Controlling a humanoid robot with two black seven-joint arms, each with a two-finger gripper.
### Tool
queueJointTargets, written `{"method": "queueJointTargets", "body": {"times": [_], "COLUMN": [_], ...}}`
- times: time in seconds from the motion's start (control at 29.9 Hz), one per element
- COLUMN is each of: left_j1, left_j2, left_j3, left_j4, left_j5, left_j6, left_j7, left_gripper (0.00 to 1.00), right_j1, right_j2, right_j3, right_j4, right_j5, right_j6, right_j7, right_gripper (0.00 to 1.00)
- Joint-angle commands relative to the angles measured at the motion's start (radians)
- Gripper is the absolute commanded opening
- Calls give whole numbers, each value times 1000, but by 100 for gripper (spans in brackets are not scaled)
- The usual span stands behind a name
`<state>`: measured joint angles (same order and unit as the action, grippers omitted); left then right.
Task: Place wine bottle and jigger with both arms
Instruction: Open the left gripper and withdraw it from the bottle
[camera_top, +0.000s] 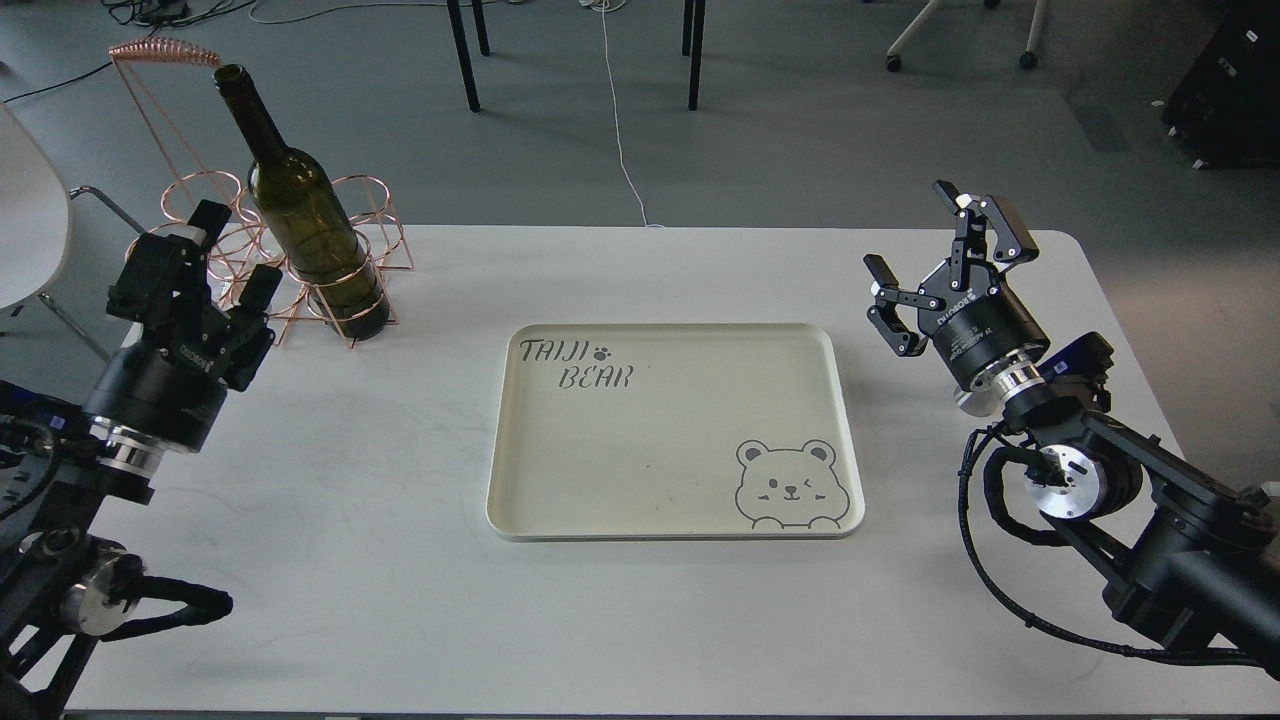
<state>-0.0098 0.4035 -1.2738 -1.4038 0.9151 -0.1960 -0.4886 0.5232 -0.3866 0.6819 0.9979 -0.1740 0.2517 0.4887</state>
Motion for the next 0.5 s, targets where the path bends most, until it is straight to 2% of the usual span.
{"method": "queueJointTargets", "body": {"times": [0.0,0.07,0.1,0.23,0.47], "left_j1": [-22,-71,-94,-166,-203], "left_j2": [-104,-133,-141,-170,-198], "left_j3": [-2,1,1,4,10], "left_j4": [51,109,133,227,233], "left_j5": [2,4,5,8,10], "left_j6": [-28,-29,-30,-31,-37], "left_j7": [63,111,122,127,123], "left_gripper": [98,98,98,98,98], "right_j1": [-9,-11,-12,-20,-23], "right_j2": [0,8,12,18,20], "right_j3": [-1,-2,-2,-13,-18], "right_j4": [-2,-5,-7,-2,4], "right_j5": [-1,-2,-2,-15,-13], "right_j6": [1,0,-2,-9,-5], "right_j7": [0,0,0,0,0], "right_gripper": [99,99,99,99,99]}}
